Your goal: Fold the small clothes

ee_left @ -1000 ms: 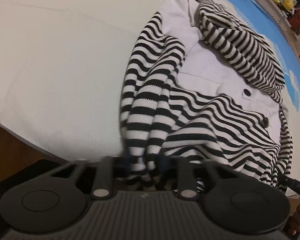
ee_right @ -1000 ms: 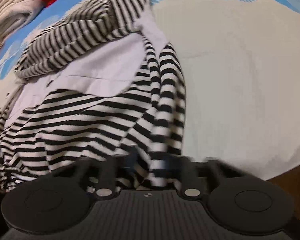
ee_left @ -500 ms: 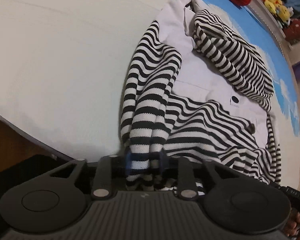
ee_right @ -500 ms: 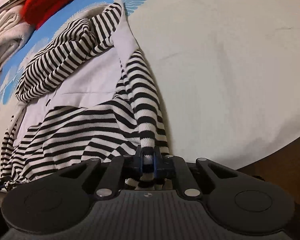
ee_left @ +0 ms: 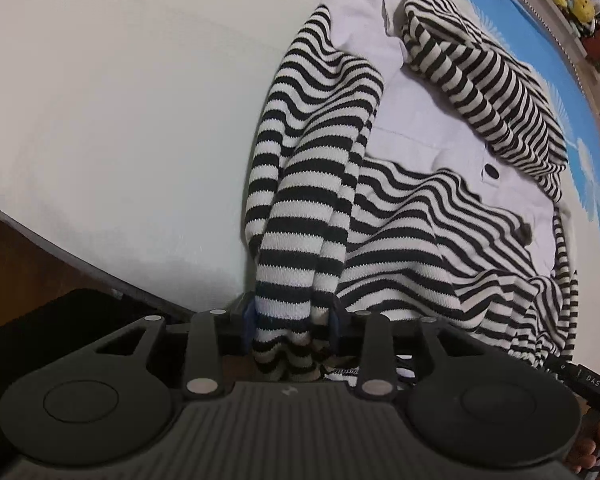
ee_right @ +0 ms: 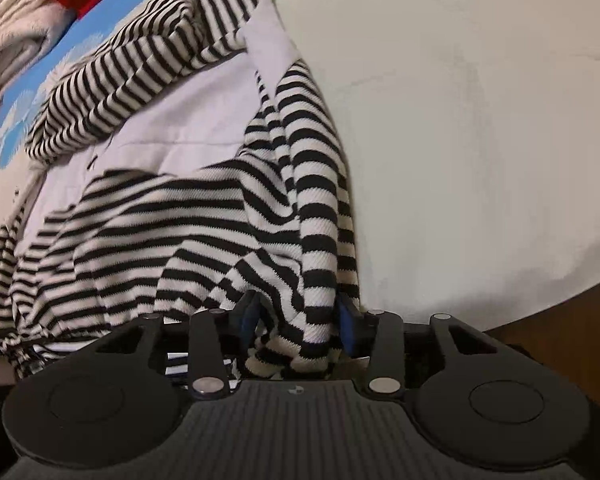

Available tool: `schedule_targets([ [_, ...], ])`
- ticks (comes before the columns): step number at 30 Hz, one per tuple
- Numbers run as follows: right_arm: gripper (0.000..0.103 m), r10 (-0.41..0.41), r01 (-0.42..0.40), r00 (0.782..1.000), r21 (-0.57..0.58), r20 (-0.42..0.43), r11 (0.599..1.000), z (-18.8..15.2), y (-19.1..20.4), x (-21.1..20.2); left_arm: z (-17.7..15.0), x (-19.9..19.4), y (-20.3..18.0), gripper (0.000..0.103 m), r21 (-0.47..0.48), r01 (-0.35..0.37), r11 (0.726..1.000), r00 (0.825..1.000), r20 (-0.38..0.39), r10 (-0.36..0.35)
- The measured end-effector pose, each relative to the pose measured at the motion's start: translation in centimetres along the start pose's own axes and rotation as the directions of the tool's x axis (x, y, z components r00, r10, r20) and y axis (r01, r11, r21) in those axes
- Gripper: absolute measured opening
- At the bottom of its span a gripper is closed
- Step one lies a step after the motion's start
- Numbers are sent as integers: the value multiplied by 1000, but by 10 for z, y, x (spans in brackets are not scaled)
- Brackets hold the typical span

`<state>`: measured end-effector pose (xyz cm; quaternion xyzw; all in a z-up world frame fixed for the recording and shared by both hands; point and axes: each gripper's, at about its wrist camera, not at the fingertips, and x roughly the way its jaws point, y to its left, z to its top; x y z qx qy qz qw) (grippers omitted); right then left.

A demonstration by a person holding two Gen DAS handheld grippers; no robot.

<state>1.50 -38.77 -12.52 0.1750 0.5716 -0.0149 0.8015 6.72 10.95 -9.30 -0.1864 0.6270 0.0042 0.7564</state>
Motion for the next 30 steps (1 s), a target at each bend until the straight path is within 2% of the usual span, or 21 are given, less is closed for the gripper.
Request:
schedule_targets([
  [3, 43, 0, 0, 1000, -14, -3, 1000, -1, 2, -1, -1, 0, 0, 39, 5, -3, 1000, 1000, 0, 3],
  [5, 39, 3, -4, 1000, -26, -6, 1000, -2, 3, 0, -2, 0, -1, 39, 14, -5, 1000, 1000, 0, 5],
  [7, 16, 2, -3, 1000, -38, -5, 999, -3, 4, 0, -2, 0, -1, 35, 23, -6, 1000, 1000, 0, 6],
  [9, 12, 22, -22, 1000, -29, 3, 999, -3, 3, -3, -3, -1, -4, 22, 35, 4, 999, 1000, 5, -4],
  [10, 10, 28, -28, 1000, -27, 12, 999, -2, 3, -6, -4, -2, -5, 19, 43, 7, 999, 1000, 10, -8],
  [11, 9, 38, -37, 999, -26, 23, 999, -2, 2, -8, -4, -4, -7, 14, 51, 10, 999, 1000, 17, -11],
  [14, 8, 71, -70, 995, -15, 64, 997, 0, 0, -18, -5, -9, -9, 12, 59, 15, 998, 999, 40, -17],
  [23, 8, 108, -109, 984, -6, 144, 994, -3, -3, -35, -11, -20, -15, 11, 101, 14, 995, 995, 99, -24],
  [30, 8, 103, -102, 981, -19, 165, 995, -6, -1, -39, -14, -24, -16, 10, 113, 11, 994, 992, 120, -24],
])
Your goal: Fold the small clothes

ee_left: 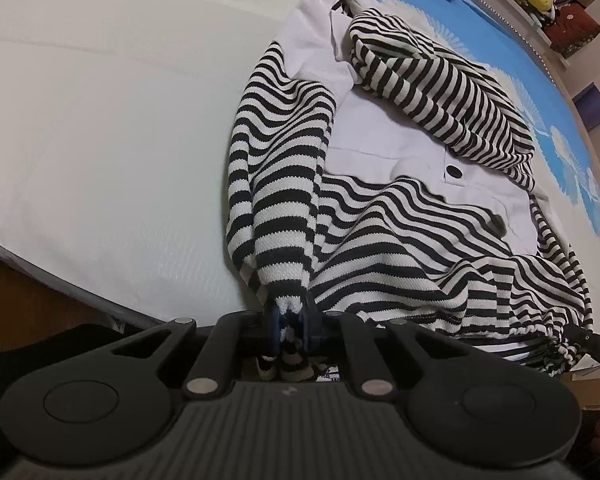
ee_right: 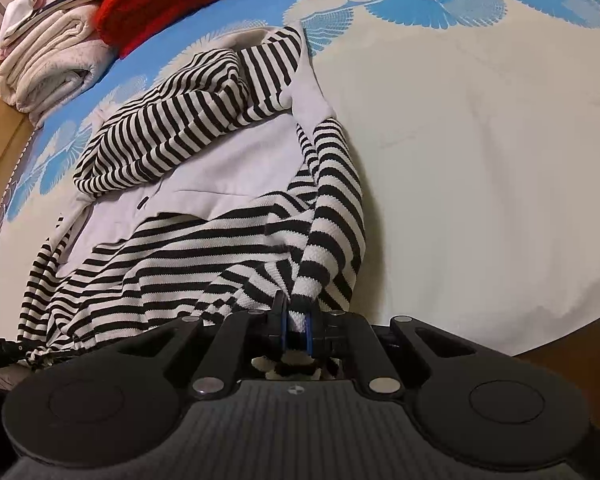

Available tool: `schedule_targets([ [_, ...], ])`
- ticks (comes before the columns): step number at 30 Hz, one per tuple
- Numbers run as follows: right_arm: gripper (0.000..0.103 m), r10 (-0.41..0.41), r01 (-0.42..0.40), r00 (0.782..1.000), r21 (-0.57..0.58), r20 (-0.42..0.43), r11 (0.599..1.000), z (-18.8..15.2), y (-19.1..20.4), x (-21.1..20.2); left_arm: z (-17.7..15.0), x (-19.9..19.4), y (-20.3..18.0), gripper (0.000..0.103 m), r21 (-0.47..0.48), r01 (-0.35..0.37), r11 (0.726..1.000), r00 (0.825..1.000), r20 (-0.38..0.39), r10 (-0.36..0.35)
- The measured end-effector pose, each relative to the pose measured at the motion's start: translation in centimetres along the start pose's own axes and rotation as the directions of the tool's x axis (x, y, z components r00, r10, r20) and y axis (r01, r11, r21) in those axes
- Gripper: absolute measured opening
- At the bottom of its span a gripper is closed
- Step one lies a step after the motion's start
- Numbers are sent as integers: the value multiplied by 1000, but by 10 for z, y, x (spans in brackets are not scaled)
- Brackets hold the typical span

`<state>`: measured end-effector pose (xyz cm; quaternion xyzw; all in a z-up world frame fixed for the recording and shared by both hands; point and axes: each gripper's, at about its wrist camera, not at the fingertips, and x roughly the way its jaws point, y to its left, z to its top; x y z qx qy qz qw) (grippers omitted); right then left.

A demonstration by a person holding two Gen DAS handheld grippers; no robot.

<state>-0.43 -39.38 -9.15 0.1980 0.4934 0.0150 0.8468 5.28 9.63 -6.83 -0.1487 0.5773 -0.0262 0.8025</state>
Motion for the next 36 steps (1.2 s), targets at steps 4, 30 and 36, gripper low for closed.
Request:
schedule_targets([
  [4, 8, 4, -4, 1000, -3, 20, 1000, -1, 0, -5, -1, -3, 0, 10, 3, 6, 1000, 1000, 12, -6],
  [30, 5, 272, -275, 907, -39, 322, 961, 3, -13, -205, -4, -175, -14, 8, 228, 336, 914, 904, 195, -381],
  [36, 6, 162, -171, 960, 20, 230, 985, 65, 1, -113, 72, -97, -15, 8, 104, 276, 955, 947, 139, -289],
])
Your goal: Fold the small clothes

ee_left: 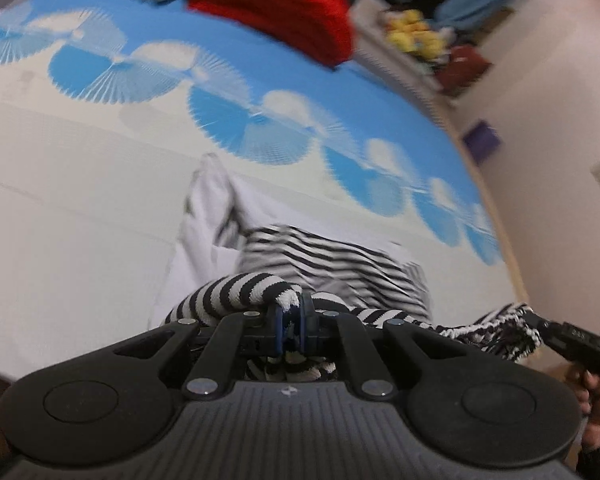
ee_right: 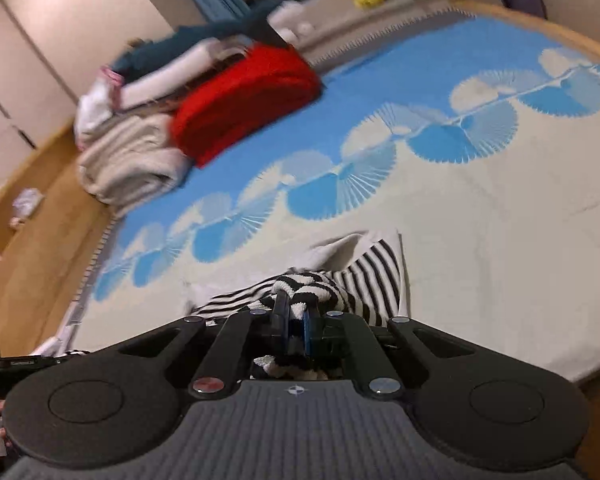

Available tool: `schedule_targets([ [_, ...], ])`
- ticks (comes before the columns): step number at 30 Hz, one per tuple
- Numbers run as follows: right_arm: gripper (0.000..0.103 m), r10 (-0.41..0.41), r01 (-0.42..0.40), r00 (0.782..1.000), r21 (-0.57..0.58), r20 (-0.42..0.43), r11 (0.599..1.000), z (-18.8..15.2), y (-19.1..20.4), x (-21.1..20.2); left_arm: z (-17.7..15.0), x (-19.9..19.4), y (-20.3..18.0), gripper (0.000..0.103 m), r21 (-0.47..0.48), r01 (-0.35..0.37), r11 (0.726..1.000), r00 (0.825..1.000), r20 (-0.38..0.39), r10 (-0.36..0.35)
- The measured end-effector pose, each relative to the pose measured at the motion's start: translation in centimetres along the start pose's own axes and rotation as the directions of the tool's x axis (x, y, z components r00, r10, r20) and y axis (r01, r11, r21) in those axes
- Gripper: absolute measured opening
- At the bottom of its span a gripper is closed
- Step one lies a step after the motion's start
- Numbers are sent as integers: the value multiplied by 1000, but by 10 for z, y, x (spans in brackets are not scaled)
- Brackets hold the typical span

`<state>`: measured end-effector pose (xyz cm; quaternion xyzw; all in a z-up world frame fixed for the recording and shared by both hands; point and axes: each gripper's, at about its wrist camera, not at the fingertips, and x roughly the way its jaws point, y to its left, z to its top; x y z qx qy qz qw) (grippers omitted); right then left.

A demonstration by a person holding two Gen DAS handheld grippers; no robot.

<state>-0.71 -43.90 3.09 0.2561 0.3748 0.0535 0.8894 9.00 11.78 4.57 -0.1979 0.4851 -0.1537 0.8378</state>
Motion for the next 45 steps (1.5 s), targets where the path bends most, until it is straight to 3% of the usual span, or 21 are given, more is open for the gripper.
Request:
schedule_targets([
  [5, 8, -78, 82, 994, 51, -77, 995, 43, -10, 111, 60, 90, 41, 14, -139, -43, 989, 998, -61, 35],
  [8, 15, -125, 135, 988, 121, -86, 983, 57, -27, 160, 78, 118, 74, 15, -306, -43, 951, 996, -82, 19],
  [10, 22, -136, 142, 989, 153, -52, 978, 53, -37, 170, 85, 110, 78, 32, -314, -20, 949, 1000, -15, 16],
  [12, 30, -147, 151, 988, 152, -39, 977, 47, -45, 168, 90, 94, 80, 54, -270, 18, 963, 998, 69, 1],
  [14, 32, -160, 159, 987, 139, -4, 978, 50, -47, 160, 90, 81, 81, 55, -237, 53, 970, 993, 115, -26],
  [16, 33, -140, 139, 990, 72, 10, 988, 50, -43, 158, 87, 80, 78, 55, -176, 63, 982, 995, 93, -47],
  [20, 42, -94, 88, 991, -65, -99, 994, 36, -33, 168, 71, 91, 44, 59, 77, -25, 997, 1000, -6, 26],
  [23, 46, -96, 66, 988, -230, -122, 971, 28, -18, 168, 56, 106, 15, 75, 301, -145, 942, 989, 12, 148],
  [25, 56, -94, 51, 986, -294, -134, 954, 23, -11, 167, 48, 116, 6, 79, 394, -193, 898, 980, 33, 196],
  [27, 63, -91, 33, 983, -339, -157, 940, 19, -3, 170, 43, 128, 2, 80, 439, -214, 872, 974, 27, 226],
  [31, 61, -119, 39, 979, -421, -164, 906, 12, 10, 187, 43, 148, -9, 80, 505, -242, 828, 965, 37, 259],
  [32, 59, -123, 38, 978, -431, -171, 902, 13, 12, 193, 43, 153, -12, 79, 522, -247, 817, 964, 43, 264],
  [33, 46, -129, 38, 975, -435, -180, 899, 13, 13, 198, 43, 157, -14, 72, 534, -248, 808, 963, 42, 267],
  [34, 25, -141, 42, 970, -436, -196, 899, 14, 14, 204, 45, 163, -15, 62, 544, -248, 801, 962, 40, 271],
  [35, 17, -157, 55, 967, -434, -203, 899, 16, 13, 207, 48, 167, -15, 28, 551, -248, 797, 961, 33, 276],
  [36, 15, -156, 63, 970, -429, -186, 901, 20, 14, 207, 54, 169, -13, 8, 546, -248, 800, 959, 24, 281],
  [38, 13, -99, 54, 990, -383, -100, 922, 36, 17, 201, 69, 164, -9, 7, 490, -275, 827, 959, 80, 271],
  [41, 7, -48, 52, 999, -233, 22, 971, 61, 13, 196, 96, 147, 3, 6, 345, -264, 900, 959, 193, 208],
  [43, 5, -71, 79, 996, -174, 48, 982, 71, 12, 205, 107, 154, 8, 6, 300, -280, 912, 951, 213, 222],
  [45, 5, -91, 97, 995, -167, 43, 981, 75, 16, 220, 113, 166, 8, 6, 301, -316, 900, 942, 211, 260],
])
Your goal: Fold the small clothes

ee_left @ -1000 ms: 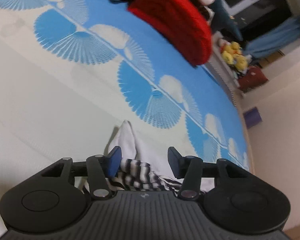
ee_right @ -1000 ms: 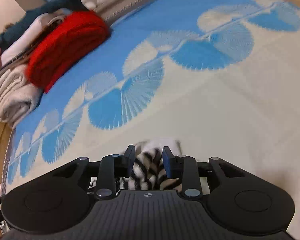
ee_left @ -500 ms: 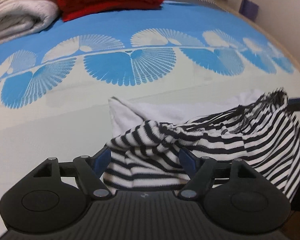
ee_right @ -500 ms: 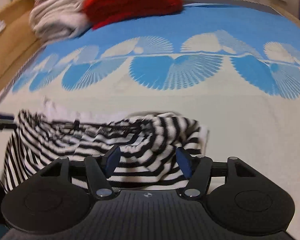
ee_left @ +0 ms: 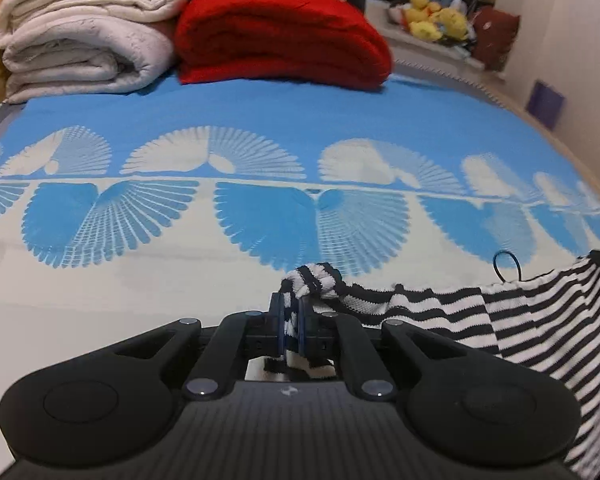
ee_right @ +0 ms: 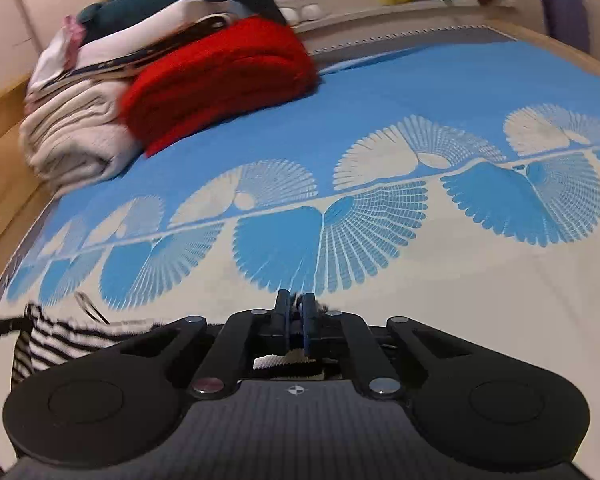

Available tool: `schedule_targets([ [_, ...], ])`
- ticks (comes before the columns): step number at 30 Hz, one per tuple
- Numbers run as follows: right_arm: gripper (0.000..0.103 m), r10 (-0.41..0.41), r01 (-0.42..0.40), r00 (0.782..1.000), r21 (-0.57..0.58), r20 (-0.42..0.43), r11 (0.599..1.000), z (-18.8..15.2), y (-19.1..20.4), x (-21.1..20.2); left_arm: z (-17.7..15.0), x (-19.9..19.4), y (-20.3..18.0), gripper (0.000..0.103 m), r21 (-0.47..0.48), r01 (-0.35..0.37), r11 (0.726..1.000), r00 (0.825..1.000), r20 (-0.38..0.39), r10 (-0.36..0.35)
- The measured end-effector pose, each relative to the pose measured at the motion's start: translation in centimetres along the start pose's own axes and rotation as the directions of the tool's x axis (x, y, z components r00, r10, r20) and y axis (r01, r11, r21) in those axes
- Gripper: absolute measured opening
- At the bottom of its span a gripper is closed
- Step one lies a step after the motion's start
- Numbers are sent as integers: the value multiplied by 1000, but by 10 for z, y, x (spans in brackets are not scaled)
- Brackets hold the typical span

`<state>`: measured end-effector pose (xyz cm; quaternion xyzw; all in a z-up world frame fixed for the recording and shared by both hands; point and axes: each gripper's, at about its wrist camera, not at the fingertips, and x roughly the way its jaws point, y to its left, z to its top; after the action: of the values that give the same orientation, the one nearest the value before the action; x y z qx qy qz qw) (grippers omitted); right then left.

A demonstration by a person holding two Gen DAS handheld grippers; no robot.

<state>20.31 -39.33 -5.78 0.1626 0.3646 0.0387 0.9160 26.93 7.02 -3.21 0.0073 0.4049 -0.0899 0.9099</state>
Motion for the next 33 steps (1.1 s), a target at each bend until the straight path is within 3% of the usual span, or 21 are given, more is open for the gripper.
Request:
schedule_targets([
  [5, 1, -74, 74, 997, 3, -12, 997, 7, 6, 38, 9, 33, 4, 6, -40, -57, 998, 998, -35, 56],
  [7, 0, -153, 153, 988, -10, -17, 988, 7, 2, 52, 8, 51, 13, 6, -80, -92, 993, 992, -89, 84],
  [10, 0, -191, 193, 977, 15, -93, 981, 2, -14, 78, 2, 74, 20, 7, -137, -39, 990, 983, -184, 13],
  [13, 4, -180, 190, 974, 61, -138, 980, -1, -25, 81, 5, 70, 19, 25, -103, -47, 994, 979, -200, 25],
  [14, 5, -149, 160, 980, 73, -130, 984, -1, -27, 76, 7, 64, 24, 41, -112, -36, 993, 983, -184, 15],
  [15, 13, -99, 109, 988, 81, -116, 991, 1, -31, 69, 8, 59, 31, 57, -138, -14, 990, 984, -175, -10],
  [16, 27, -68, 76, 993, 77, -100, 994, 2, -34, 62, 8, 55, 38, 61, -169, 7, 986, 984, -177, -38],
  [18, 45, -36, 41, 995, 58, -91, 997, 1, -41, 51, 4, 52, 51, 62, -222, 48, 974, 977, -194, -93],
  [19, 45, -3, 9, 993, 52, -114, 999, -2, -45, 49, 1, 53, 56, 62, -236, 58, 970, 972, -209, -109],
  [22, 45, 54, -50, 981, 22, -184, 998, -8, -47, 53, -6, 56, 58, 62, -235, 68, 970, 966, -229, -123],
  [26, 43, 77, -95, 977, -78, -200, 992, -15, -31, 52, -8, 60, 52, 60, -247, 100, 964, 962, -225, -158],
  [28, 28, 56, -89, 976, -153, -208, 984, -17, -20, 54, -8, 64, 47, 59, -236, 97, 967, 961, -231, -152],
  [29, 21, 32, -76, 975, -196, -221, 978, -19, -14, 58, -9, 67, 45, 48, -228, 92, 969, 960, -237, -147],
  [30, 0, 11, -63, 974, -225, -228, 972, -20, -12, 62, -9, 69, 43, 22, -222, 99, 970, 957, -246, -154],
  [31, 0, -19, -33, 979, -245, -205, 969, -18, -11, 63, -7, 70, 42, 9, -217, 109, 970, 955, -247, -162],
  [33, 0, -93, 79, 993, -178, -72, 981, -3, -18, 53, 1, 59, 40, 6, -197, 102, 975, 972, -189, -140],
])
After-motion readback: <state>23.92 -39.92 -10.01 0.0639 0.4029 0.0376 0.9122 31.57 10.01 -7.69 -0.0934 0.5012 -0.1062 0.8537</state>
